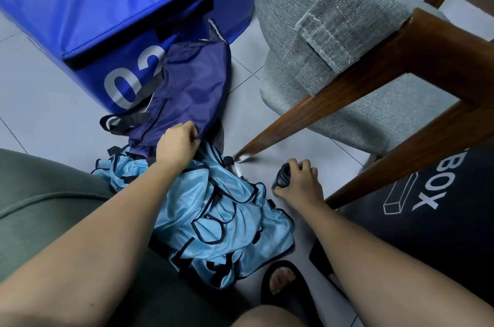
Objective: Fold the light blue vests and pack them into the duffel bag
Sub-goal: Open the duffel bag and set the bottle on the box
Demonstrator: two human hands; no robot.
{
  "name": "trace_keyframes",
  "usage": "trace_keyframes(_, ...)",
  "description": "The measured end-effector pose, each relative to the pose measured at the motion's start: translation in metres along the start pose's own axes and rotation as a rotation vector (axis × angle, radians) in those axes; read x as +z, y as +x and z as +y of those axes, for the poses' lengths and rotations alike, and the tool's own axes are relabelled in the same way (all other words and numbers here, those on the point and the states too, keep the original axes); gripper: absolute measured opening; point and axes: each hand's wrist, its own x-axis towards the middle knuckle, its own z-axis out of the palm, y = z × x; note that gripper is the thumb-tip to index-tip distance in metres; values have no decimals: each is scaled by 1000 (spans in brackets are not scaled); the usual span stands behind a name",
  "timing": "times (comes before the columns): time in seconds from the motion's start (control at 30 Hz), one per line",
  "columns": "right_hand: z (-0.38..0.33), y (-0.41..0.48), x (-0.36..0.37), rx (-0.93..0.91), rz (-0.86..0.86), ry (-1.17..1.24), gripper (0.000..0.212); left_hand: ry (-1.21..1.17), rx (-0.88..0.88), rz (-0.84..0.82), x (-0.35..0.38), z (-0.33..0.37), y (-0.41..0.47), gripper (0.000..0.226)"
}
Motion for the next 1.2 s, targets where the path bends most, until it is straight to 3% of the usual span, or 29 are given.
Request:
trace_keyframes(0.2,-11,-22,-6,98,96,119,70,78,-34,-19,-7,-6,-6,25)
trace_keyframes(0.37,-40,-54,-39,43,245,196,70,85,16,55,-50,2,-6,23)
trace_keyframes(0.5,-67,-79,-90,-83,330,225,72,96,68,142,-118,23,-10,18)
trace_keyframes(0.73,-82,-148,-177,-266,277,184,82,58,186,349,-248,63,-45,14)
trace_keyframes(1.2,-99,-330,-402,-458,448,375,61,17,462,641,-478,196,-185,16)
